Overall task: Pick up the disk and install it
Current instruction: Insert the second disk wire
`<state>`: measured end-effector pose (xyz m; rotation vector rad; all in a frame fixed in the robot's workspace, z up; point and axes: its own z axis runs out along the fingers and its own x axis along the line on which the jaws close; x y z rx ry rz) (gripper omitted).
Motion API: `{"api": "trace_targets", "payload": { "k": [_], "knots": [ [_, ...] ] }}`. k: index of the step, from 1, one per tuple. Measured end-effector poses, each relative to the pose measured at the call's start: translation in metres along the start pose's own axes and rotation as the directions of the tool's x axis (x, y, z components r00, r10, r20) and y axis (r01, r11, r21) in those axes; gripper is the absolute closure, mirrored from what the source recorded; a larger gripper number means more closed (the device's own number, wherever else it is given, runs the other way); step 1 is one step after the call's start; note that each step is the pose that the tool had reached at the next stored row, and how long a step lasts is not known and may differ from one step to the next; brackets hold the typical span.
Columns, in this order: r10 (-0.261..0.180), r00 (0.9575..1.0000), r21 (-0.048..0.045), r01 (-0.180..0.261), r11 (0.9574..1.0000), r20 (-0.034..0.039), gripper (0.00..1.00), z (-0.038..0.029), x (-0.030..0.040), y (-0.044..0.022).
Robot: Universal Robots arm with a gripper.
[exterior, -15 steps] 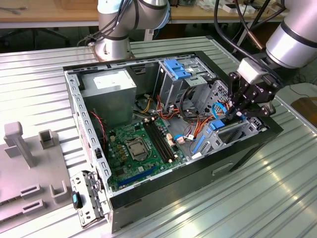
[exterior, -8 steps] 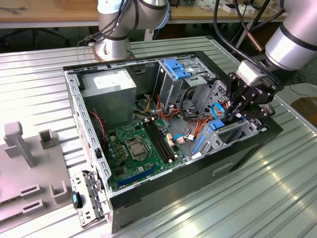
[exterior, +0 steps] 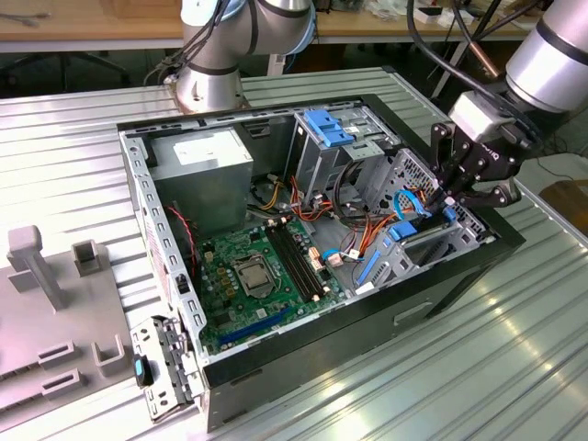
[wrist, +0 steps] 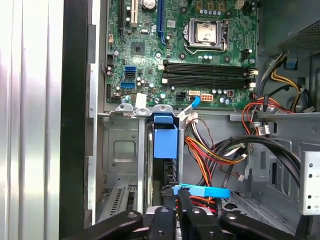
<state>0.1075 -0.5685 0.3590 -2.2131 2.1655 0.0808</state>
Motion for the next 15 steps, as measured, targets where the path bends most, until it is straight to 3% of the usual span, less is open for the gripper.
{"api": "trace_targets", "payload": {
  "k": [1, 15],
  "knots": [
    [0.000, 1.0000, 0.0000, 0.000, 1.0000, 0.0000, 0.89, -0.0001, 0.0000, 0.0000],
    [0.000, 1.0000, 0.0000, 0.000, 1.0000, 0.0000, 0.89, -0.0025, -0.0002, 0.0000]
  ]
}}
